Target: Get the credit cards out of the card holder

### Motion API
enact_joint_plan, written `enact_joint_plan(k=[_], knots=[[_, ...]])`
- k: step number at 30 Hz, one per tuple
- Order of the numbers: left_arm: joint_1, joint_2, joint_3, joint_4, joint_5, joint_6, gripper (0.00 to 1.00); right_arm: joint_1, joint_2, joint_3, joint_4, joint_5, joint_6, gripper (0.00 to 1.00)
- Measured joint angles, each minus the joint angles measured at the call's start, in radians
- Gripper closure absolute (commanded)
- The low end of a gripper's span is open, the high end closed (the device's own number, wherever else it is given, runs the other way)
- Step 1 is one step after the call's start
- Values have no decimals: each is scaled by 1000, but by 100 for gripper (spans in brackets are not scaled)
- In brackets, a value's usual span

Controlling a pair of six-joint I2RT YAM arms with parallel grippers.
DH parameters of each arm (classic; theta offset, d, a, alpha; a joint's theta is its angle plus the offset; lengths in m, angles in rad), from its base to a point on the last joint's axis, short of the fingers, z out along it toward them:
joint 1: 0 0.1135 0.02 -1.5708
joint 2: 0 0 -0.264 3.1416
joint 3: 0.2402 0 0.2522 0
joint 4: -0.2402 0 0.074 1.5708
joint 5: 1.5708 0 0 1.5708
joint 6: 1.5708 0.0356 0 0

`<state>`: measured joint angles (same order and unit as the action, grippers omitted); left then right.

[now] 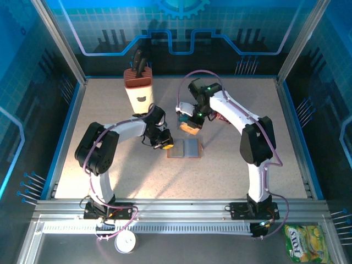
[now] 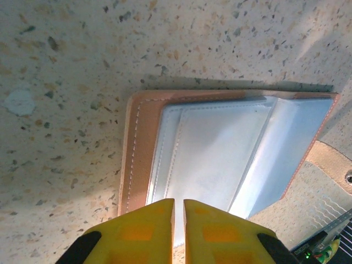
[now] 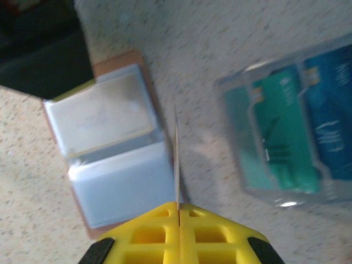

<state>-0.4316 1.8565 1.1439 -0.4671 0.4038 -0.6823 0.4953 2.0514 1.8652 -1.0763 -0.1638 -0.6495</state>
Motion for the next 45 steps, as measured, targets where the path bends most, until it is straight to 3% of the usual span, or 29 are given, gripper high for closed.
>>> enact_joint_plan(k=[11,15,31,36,45], knots=[[0,-16,0,-13,-7,-23,87,-70,243,488,-119,9,-93,100],[0,-16,0,-26,-7,-25,87,-87,297,593,-138,14,-127,100],[0,-16,0,-51,-8,-26,87,-97,365,597,-87,61,-201,100],[0,-18,0,-51,-8,-26,87,-97,382,594,-68,77,-204,81],[0,-19,-1,-51,-15,-30,86,-97,382,534,49,148,-186,78]])
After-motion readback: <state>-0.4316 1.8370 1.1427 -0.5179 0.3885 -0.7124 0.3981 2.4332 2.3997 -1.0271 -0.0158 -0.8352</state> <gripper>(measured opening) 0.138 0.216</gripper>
